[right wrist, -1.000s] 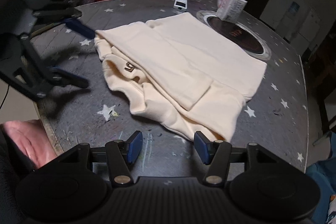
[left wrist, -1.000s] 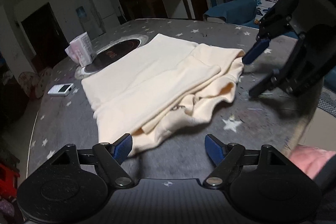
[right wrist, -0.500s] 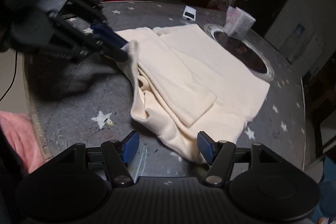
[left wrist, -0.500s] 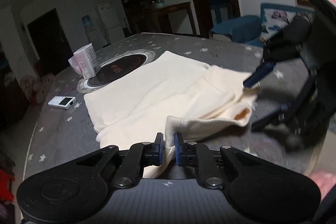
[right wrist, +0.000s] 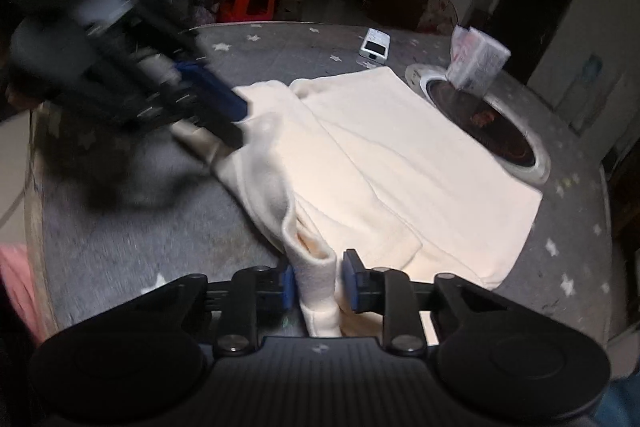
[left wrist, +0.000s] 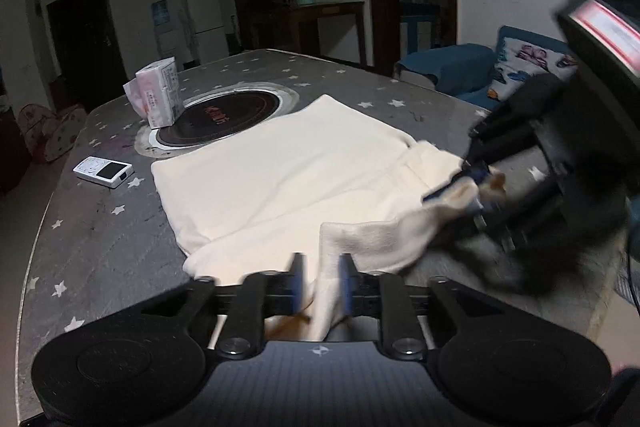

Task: Fold clothes
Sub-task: 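Grasp the hem corners with the left gripper while the right gripper grasps too, then lift the hem with both grippers and fold it toward the collar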

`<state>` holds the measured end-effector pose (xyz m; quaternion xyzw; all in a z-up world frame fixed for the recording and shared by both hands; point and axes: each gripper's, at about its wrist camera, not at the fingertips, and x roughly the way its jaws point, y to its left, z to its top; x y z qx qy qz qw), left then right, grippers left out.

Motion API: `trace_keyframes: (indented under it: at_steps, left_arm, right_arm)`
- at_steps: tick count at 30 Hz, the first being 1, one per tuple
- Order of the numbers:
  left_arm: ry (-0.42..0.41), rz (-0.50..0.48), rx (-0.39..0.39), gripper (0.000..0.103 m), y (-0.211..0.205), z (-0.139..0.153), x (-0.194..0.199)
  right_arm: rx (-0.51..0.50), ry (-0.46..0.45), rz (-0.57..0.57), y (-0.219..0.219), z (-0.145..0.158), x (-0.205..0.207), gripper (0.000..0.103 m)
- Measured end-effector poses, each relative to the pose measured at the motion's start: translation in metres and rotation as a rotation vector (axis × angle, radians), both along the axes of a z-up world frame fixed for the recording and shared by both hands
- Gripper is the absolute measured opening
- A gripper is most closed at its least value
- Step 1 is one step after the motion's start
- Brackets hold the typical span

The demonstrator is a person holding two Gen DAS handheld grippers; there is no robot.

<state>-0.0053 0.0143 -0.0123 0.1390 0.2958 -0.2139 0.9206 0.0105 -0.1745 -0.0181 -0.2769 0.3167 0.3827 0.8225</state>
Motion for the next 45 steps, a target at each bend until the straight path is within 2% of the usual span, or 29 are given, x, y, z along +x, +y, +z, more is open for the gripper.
trace_keyframes:
  at_steps: [1, 3, 7, 10, 12, 14, 16, 18, 20, 28, 39, 42, 45]
  left_arm:
    - [-0.017, -0.009, 0.023, 0.048, 0.000, -0.001, -0.006]
    - [-0.044, -0.032, 0.088, 0.052, -0.004, -0.007, -0.016]
    - [-0.053, -0.064, 0.178, 0.053, -0.013, -0.021, -0.020]
    - [-0.064, -0.075, 0.206, 0.053, -0.015, -0.026, -0.016]
    - [-0.067, -0.081, 0.213, 0.053, -0.015, -0.027, -0.012]
    - [-0.055, -0.080, 0.204, 0.052, -0.013, -0.026, -0.007]
    - [-0.046, -0.082, 0.199, 0.033, -0.010, -0.027, -0.003]
    - [-0.033, -0.077, 0.185, 0.018, -0.005, -0.026, -0.002]
    - [-0.025, -0.073, 0.171, 0.014, -0.001, -0.024, -0.003]
    - [-0.002, -0.100, 0.126, 0.012, 0.004, -0.006, -0.033]
    - [0.069, -0.144, 0.030, 0.012, 0.011, 0.038, -0.125]
    - [0.070, -0.155, 0.031, 0.011, 0.010, 0.045, -0.130]
    - [0.081, -0.144, 0.009, 0.011, 0.011, 0.049, -0.114]
  right_arm:
    - [0.019, 0.027, -0.010, -0.002, 0.002, 0.005, 0.017]
    - [0.049, 0.069, -0.027, -0.006, 0.006, 0.013, 0.016]
    - [0.083, 0.109, -0.045, -0.008, 0.011, 0.023, 0.015]
    - [0.108, 0.139, -0.059, -0.010, 0.015, 0.031, 0.014]
    - [0.107, 0.128, -0.057, -0.009, 0.017, 0.032, 0.014]
    - [0.107, 0.122, -0.056, -0.009, 0.018, 0.032, 0.014]
    - [0.104, 0.113, -0.055, -0.009, 0.017, 0.029, 0.013]
    - [0.101, 0.103, -0.053, -0.009, 0.016, 0.027, 0.011]
    - [0.102, 0.092, -0.049, -0.010, 0.016, 0.021, 0.010]
    - [0.091, 0.065, 0.003, -0.015, 0.030, -0.018, 0.009]
    - [0.089, 0.138, 0.089, -0.032, 0.078, -0.109, 0.009]
    - [0.089, 0.156, 0.089, -0.033, 0.086, -0.114, 0.009]
    - [0.099, 0.165, 0.065, -0.034, 0.091, -0.100, 0.009]
